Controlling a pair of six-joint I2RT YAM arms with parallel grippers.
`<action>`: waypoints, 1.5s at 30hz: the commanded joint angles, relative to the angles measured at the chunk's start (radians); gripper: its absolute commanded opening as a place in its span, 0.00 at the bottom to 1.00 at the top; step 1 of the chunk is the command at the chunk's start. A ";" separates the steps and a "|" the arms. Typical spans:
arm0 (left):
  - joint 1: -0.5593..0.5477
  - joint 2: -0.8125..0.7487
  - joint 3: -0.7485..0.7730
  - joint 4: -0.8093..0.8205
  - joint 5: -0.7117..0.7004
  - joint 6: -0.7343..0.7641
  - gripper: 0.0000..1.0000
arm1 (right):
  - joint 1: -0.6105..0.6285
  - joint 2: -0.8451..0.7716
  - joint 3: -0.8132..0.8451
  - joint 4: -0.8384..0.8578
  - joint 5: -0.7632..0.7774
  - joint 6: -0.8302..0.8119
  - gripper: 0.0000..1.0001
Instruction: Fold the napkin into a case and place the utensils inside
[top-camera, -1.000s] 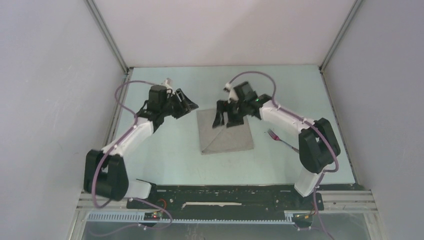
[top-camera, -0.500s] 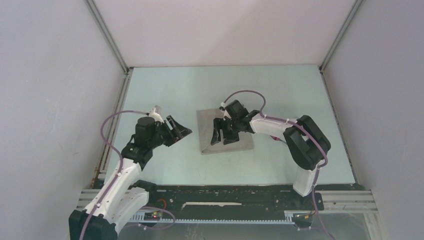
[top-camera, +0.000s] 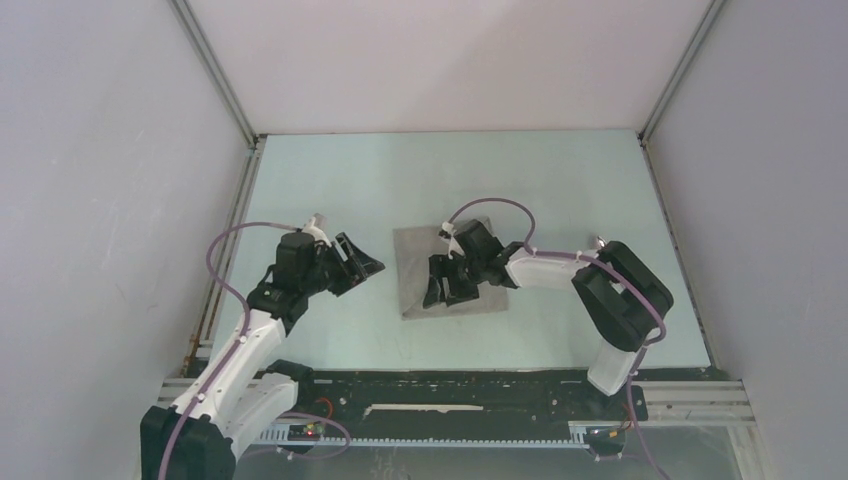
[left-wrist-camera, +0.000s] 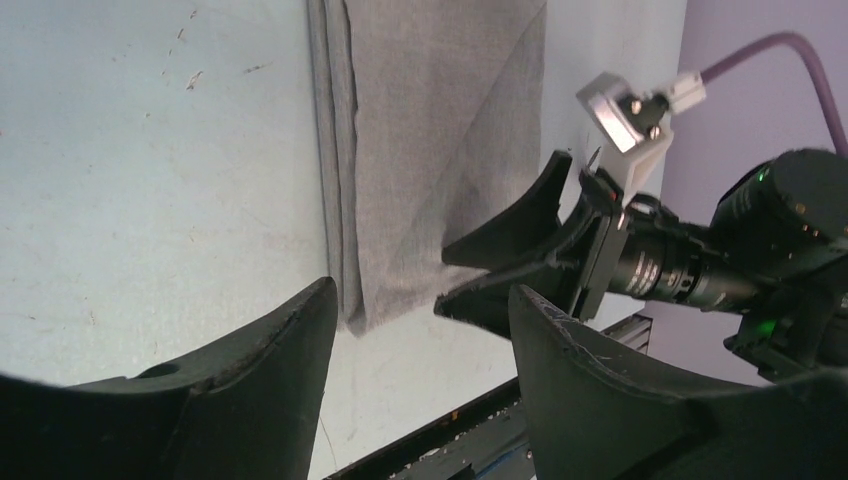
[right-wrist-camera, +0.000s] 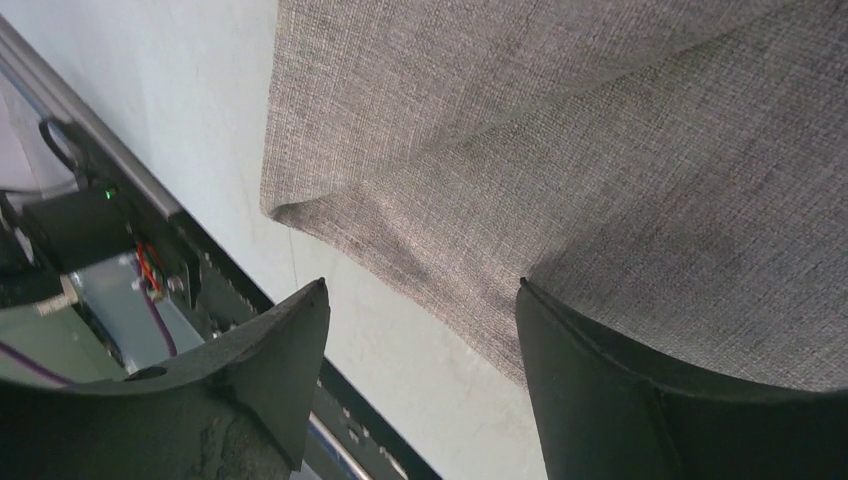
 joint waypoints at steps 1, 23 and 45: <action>0.006 -0.001 0.041 0.025 0.012 0.010 0.69 | 0.050 -0.041 -0.137 -0.162 0.006 -0.059 0.78; 0.017 -0.021 0.073 -0.022 -0.001 0.072 0.69 | 0.303 -0.213 0.195 -0.521 0.384 0.014 0.77; 0.099 -0.049 0.020 -0.029 0.030 0.100 0.69 | 0.494 0.121 0.481 -0.768 0.680 -0.003 0.53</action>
